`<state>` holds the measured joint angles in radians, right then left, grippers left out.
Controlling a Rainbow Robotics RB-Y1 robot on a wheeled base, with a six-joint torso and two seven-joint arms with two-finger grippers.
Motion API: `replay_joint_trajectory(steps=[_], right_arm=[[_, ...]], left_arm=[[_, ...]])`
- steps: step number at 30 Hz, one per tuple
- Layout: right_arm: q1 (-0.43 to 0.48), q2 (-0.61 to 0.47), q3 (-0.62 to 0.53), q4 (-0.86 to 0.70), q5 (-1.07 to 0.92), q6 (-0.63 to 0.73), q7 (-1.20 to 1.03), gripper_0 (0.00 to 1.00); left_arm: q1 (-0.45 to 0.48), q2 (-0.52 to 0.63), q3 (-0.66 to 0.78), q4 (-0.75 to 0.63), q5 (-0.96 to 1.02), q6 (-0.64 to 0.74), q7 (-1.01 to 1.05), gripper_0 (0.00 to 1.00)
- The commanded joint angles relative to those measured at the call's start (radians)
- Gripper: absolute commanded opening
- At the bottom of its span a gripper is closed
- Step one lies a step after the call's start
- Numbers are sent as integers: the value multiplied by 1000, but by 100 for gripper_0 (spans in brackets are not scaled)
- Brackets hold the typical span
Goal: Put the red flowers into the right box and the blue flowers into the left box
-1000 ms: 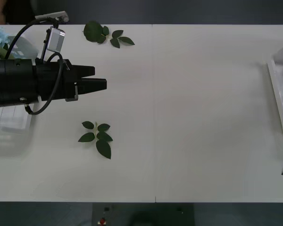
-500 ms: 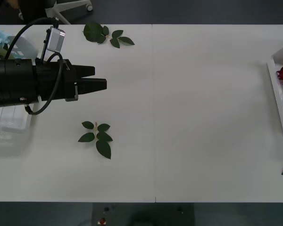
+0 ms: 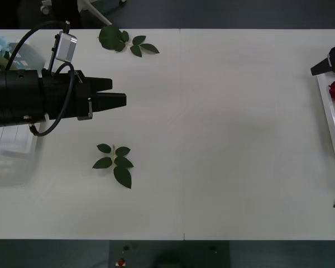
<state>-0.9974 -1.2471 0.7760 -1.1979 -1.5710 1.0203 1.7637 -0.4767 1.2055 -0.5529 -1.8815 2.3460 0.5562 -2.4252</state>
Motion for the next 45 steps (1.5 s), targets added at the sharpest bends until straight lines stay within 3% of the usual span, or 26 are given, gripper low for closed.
replay_joint_trajectory(steps=[1, 4, 13, 20, 31, 45], right_arm=[[-13, -44, -24, -123, -149, 7, 76, 98], [19, -32, -69, -135, -320, 41, 224, 97], [53, 15, -179, -160, -400, 238, 731, 97], [74, 55, -181, -256, -365, 199, 928, 97], [74, 195, -181, -239, -343, 153, 942, 97], [76, 255, -179, -203, -325, 129, 942, 97]], left_arm=[[1, 17, 25, -8, 7, -2, -34, 94], [1, 17, 25, -8, 7, -2, -34, 94], [1, 17, 25, -8, 7, -2, -34, 95], [1, 17, 25, -8, 7, -2, -34, 94], [1, 17, 25, -8, 7, -2, -34, 95], [1, 17, 25, -8, 7, -2, -34, 94]])
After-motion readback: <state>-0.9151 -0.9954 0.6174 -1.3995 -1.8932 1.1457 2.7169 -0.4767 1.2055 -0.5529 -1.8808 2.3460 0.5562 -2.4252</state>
